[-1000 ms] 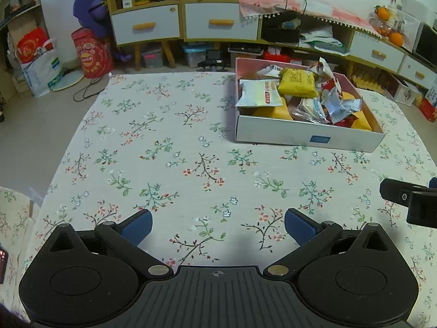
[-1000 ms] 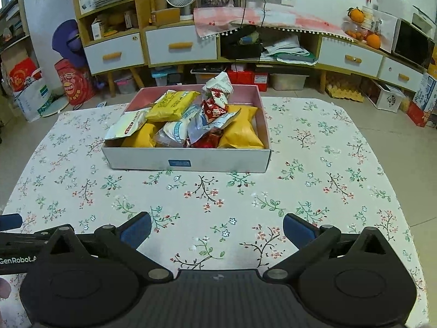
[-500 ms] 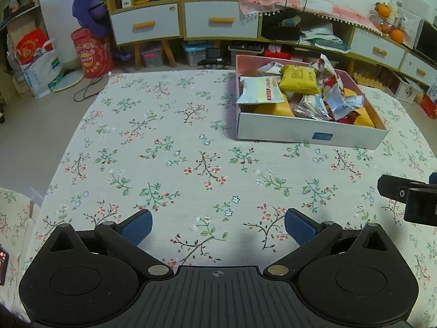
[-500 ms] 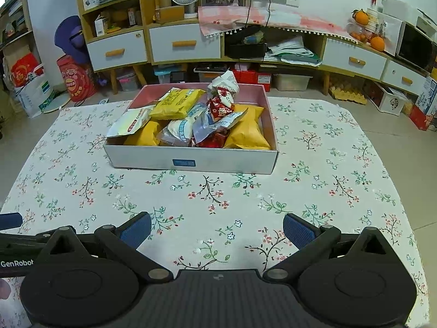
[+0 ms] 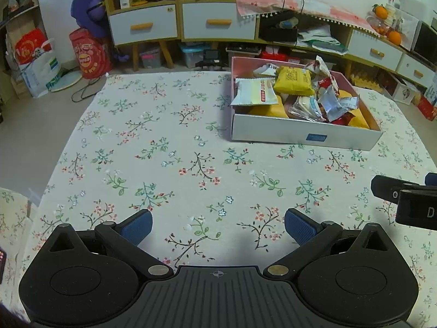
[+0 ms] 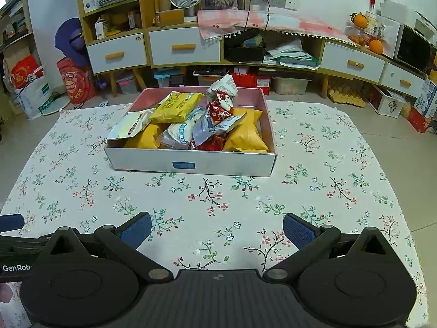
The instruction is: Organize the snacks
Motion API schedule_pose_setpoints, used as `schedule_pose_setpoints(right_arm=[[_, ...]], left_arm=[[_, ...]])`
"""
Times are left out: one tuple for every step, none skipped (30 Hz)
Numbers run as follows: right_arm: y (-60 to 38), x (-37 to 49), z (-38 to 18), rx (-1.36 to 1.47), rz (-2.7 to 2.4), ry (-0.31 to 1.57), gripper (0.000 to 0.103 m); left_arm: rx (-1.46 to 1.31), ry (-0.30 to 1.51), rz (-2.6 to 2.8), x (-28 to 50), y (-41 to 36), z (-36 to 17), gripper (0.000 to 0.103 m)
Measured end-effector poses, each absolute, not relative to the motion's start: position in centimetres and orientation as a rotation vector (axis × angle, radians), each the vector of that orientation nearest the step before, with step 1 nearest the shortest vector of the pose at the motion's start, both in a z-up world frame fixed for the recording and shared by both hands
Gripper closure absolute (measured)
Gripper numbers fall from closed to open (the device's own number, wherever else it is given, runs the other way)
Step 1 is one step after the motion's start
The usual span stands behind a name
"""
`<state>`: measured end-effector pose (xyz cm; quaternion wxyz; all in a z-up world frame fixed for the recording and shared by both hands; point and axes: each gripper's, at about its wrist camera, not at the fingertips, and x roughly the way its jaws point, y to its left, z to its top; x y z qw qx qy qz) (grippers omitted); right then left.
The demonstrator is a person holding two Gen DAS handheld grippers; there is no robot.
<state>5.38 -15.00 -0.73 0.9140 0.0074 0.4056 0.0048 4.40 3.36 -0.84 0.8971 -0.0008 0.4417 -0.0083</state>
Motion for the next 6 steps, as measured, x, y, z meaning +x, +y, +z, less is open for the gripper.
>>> schedule_pose_setpoints(right_arm=[[-14.98, 5.39, -0.76, 0.015, 0.009, 0.836, 0.026], [-14.96, 5.39, -0.79, 0.014, 0.010, 0.837, 0.026], [-14.94, 5.40, -0.81, 0.013, 0.011, 0.837, 0.026], [-14.94, 5.41, -0.84, 0.012, 0.011, 0.837, 0.026], [-14.93, 5.42, -0.86, 0.012, 0.011, 0.838, 0.026], [-14.91, 5.42, -0.87, 0.011, 0.011, 0.838, 0.026]], left_arm=[[-0.002, 0.913, -0.017, 4.35, 3.39, -0.81, 0.000], [0.000, 0.909, -0.017, 4.30, 3.39, -0.77, 0.000], [0.000, 0.907, -0.015, 4.27, 3.40, -0.74, 0.000], [0.000, 0.907, -0.010, 4.27, 3.43, -0.70, 0.000], [-0.004, 0.907, -0.005, 4.27, 3.48, -0.70, 0.000], [-0.010, 0.910, -0.005, 4.29, 3.56, -0.70, 0.000]])
